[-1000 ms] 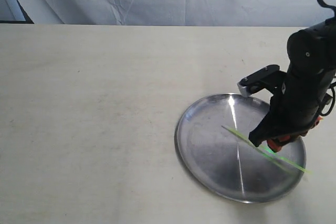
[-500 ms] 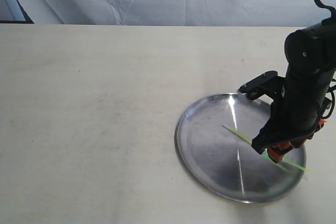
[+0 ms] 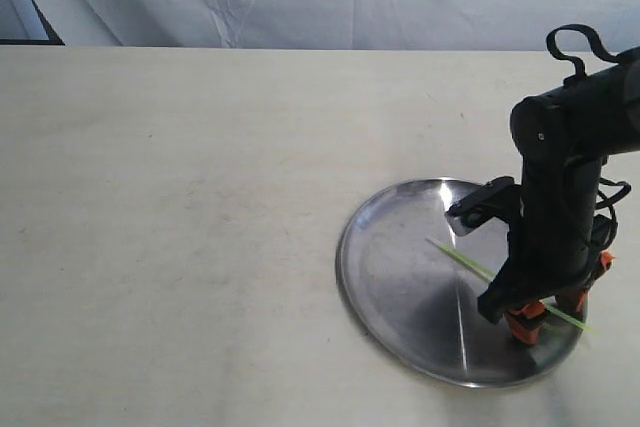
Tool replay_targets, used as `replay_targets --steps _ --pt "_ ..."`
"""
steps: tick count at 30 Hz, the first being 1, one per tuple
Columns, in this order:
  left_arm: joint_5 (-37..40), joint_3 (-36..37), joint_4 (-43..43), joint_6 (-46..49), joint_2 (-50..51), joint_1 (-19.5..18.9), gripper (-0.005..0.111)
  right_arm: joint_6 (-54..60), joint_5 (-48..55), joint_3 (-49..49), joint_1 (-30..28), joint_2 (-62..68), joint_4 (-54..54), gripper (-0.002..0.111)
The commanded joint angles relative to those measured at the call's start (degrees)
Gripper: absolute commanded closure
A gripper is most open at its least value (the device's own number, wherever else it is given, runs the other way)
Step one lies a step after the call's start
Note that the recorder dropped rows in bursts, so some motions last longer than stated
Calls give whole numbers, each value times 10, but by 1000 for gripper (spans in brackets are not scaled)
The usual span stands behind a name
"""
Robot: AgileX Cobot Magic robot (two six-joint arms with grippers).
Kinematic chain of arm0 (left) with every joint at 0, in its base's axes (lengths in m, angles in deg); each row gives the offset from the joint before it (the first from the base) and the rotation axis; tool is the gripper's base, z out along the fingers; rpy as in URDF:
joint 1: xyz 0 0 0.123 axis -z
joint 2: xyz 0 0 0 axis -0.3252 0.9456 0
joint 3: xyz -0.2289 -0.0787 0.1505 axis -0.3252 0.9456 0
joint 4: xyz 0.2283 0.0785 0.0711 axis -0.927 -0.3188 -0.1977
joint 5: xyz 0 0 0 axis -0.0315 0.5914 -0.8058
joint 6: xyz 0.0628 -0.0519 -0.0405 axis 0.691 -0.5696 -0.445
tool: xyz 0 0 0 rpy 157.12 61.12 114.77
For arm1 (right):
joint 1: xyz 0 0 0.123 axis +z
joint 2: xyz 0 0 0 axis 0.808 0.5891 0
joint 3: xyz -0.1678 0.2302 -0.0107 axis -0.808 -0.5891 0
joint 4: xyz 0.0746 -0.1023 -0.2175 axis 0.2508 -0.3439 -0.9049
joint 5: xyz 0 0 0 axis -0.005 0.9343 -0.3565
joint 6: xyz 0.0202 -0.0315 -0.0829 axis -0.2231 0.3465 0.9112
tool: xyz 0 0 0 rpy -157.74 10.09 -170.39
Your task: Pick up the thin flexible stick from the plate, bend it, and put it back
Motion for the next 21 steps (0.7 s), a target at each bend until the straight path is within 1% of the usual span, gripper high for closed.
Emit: replay_targets --steps 1,3,6,7,13,21 --pt "1 0 0 0 -3 2 107 2 -2 -1 -1 25 -6 52" --pt "1 0 0 0 -3 2 107 2 -2 -1 -1 32 -6 69" --pt "1 0 0 0 -3 2 107 2 -1 0 -1 33 -6 103" --pt "1 0 0 0 -3 2 107 0 1 0 -1 33 -5 108" --pt "1 0 0 0 -3 2 107 0 8 0 -1 -5 9 108" --pt "1 0 0 0 -3 2 107 -3 6 0 -1 -137 27 108"
